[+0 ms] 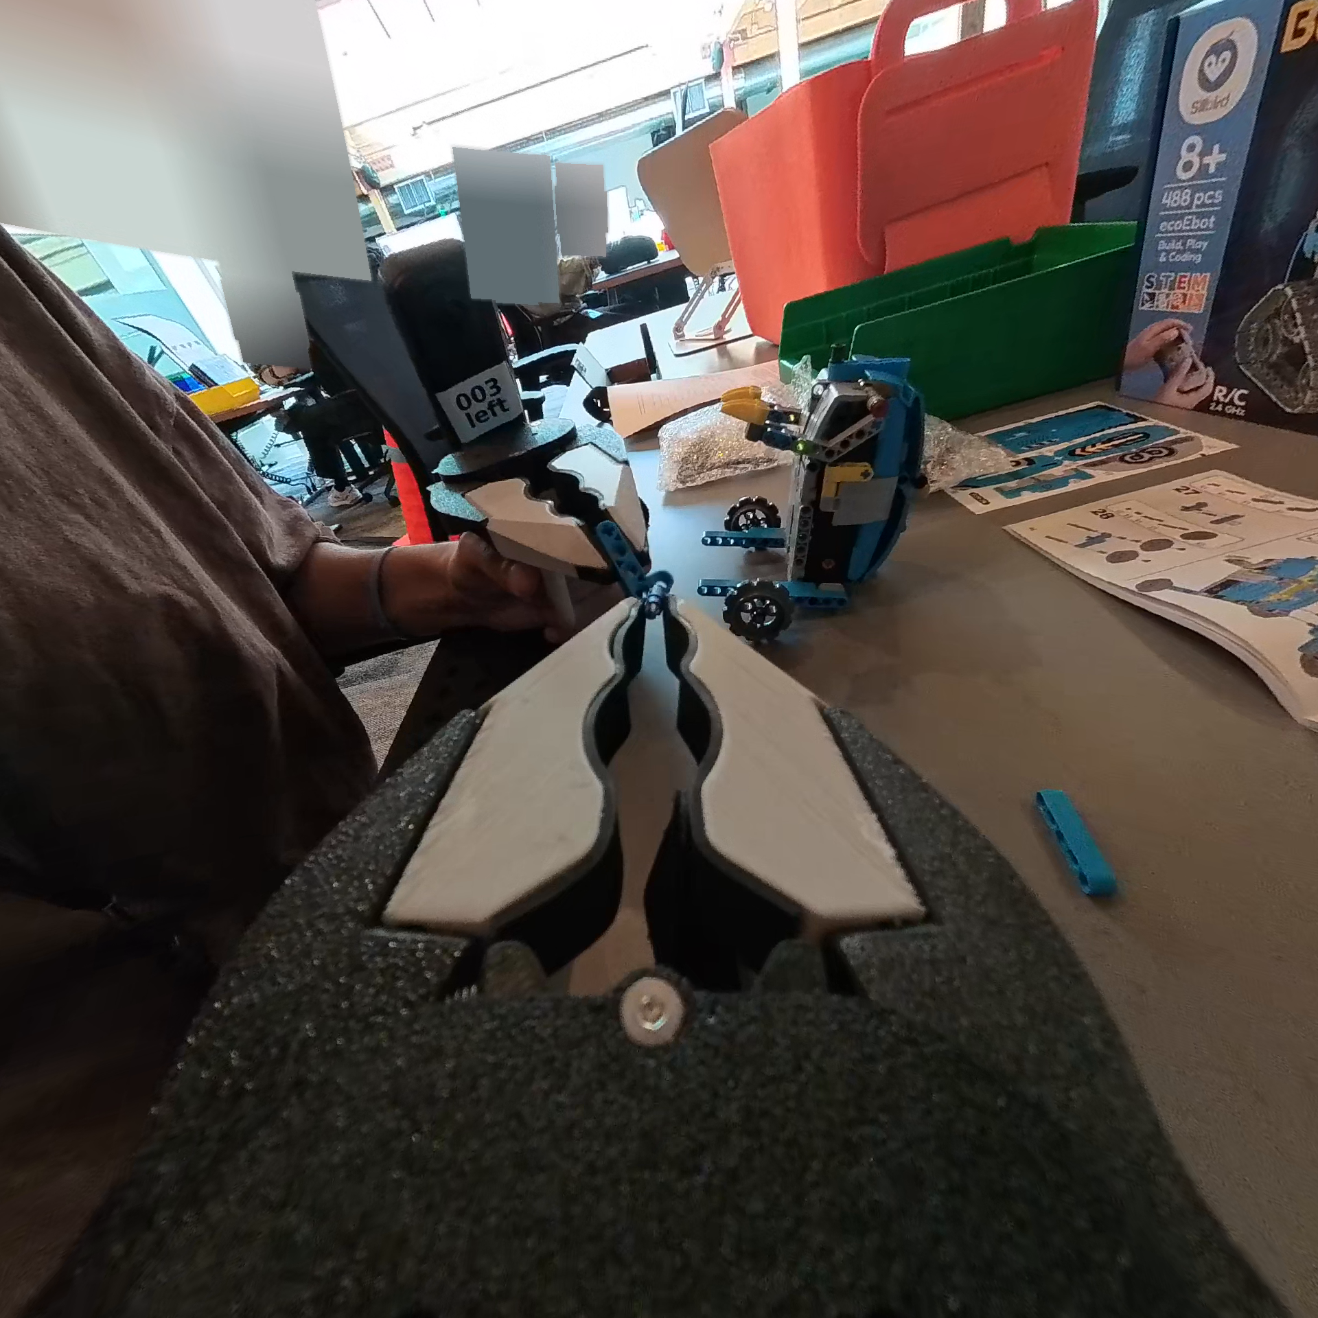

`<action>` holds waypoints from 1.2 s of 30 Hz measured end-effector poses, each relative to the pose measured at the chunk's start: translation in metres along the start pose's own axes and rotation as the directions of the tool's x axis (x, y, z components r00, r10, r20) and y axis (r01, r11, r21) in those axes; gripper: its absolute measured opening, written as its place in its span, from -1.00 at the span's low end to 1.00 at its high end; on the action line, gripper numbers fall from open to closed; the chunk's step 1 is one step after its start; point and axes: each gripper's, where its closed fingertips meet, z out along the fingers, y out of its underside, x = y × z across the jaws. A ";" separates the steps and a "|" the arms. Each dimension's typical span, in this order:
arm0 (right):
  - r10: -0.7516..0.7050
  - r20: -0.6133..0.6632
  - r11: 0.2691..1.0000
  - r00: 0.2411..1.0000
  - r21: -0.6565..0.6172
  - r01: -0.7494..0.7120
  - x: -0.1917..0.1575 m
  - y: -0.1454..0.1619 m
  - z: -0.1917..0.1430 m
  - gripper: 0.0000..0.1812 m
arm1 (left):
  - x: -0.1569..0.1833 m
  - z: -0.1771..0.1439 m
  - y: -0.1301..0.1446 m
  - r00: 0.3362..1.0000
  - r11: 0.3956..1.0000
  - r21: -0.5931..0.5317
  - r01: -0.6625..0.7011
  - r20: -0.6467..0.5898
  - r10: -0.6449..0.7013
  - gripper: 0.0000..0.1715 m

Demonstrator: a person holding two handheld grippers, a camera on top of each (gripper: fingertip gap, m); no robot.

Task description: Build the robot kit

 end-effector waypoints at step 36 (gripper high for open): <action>-0.016 0.073 0.992 0.997 -0.126 0.025 -0.018 0.020 0.014 -0.96 | 0.017 0.011 0.018 0.972 0.966 -0.110 -0.235 -0.002 0.237 -0.92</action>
